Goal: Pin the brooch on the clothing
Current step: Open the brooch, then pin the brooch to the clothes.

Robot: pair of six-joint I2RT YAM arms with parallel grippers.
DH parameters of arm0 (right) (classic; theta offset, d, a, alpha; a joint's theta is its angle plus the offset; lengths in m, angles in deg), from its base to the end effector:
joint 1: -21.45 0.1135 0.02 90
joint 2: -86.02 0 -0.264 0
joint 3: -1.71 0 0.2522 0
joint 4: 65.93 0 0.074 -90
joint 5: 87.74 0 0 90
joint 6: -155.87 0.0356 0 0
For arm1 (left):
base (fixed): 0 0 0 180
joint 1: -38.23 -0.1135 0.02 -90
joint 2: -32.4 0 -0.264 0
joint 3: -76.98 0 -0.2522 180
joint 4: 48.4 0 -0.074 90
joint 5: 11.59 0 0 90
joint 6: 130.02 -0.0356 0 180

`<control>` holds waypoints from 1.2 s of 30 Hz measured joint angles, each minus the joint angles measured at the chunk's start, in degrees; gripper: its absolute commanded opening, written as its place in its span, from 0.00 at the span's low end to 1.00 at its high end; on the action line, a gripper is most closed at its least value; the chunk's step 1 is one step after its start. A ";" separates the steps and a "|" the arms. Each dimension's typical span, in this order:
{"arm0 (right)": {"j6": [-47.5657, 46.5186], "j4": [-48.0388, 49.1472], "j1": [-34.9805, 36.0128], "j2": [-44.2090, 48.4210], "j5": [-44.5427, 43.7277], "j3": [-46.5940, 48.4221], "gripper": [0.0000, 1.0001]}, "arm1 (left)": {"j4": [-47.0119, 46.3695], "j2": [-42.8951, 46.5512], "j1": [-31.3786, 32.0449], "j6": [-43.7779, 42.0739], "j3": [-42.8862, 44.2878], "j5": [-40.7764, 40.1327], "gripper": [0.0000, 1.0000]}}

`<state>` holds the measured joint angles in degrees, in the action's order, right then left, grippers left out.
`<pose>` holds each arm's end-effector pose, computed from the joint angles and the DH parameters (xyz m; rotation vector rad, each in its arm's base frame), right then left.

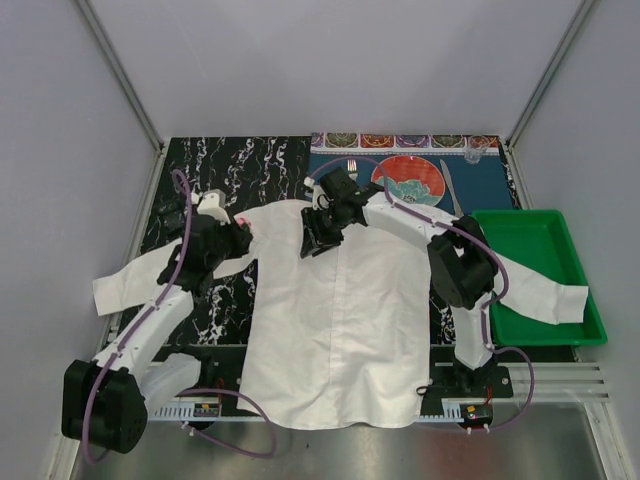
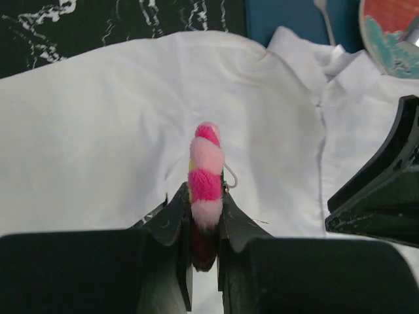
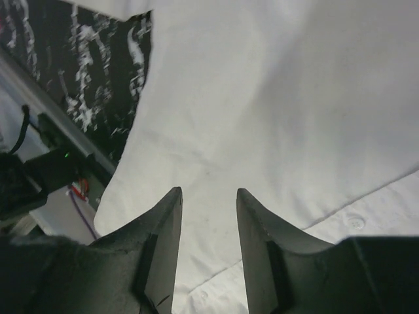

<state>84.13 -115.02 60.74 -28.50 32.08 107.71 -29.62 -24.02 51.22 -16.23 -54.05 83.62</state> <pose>0.3256 0.2893 0.2278 -0.7021 2.6320 1.0136 0.2158 -0.0531 0.2524 -0.1359 2.0580 -0.4936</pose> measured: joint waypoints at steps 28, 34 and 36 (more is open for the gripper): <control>10.14 10.88 -0.72 -10.49 -13.25 0.92 0.44 | -19.10 -11.28 13.09 -8.55 -6.03 -22.36 0.00; 10.21 11.37 -1.20 -10.84 -9.42 -1.20 0.42 | -25.53 -9.35 17.97 -20.28 -9.57 -21.51 0.00; 10.25 11.47 -1.90 -10.01 -7.48 -2.73 0.43 | -25.92 -5.64 19.39 -27.63 -10.62 -21.38 0.00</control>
<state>94.38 -103.54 58.84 -38.51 24.60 104.98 -55.55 -29.66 70.61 -43.86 -64.68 62.24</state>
